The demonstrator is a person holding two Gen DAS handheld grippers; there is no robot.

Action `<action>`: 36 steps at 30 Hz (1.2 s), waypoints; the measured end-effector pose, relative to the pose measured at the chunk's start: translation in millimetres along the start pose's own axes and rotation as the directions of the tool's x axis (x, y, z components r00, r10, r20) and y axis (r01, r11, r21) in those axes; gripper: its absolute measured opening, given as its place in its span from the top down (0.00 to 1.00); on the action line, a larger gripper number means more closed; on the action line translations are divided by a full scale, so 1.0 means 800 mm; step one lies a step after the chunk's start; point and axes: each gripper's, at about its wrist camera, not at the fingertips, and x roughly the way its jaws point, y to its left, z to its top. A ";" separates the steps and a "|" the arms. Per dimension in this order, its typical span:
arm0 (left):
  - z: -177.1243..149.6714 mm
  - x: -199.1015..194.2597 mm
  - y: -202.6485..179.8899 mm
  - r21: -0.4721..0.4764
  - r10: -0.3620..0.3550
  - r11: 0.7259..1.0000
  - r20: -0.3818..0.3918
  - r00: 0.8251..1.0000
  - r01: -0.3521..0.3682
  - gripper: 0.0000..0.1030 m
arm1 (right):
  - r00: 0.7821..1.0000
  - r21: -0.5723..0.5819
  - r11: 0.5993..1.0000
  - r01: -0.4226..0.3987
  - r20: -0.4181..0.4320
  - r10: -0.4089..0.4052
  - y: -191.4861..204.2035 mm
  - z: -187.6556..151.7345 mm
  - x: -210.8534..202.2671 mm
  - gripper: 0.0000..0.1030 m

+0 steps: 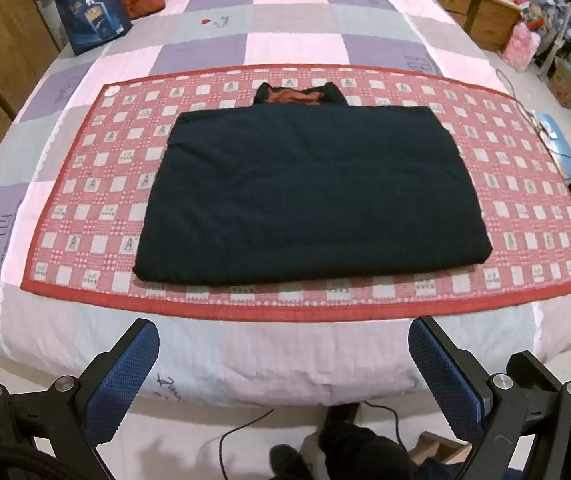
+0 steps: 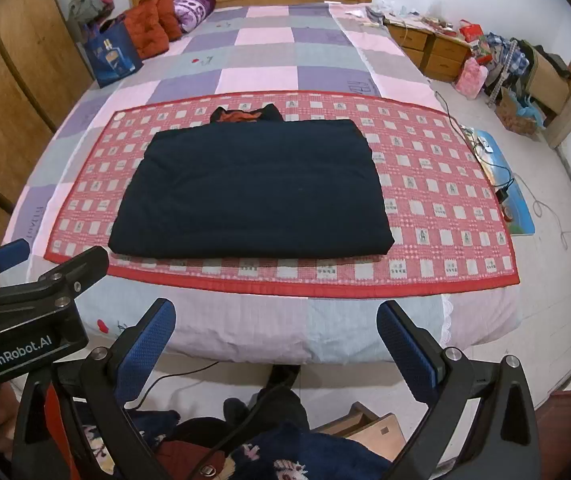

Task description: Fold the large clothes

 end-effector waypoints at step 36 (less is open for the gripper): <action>-0.001 0.005 0.001 0.013 -0.011 1.000 0.005 1.000 0.011 0.00 | 1.000 -0.001 1.000 0.003 -0.005 -0.003 0.006 0.006 0.001 0.00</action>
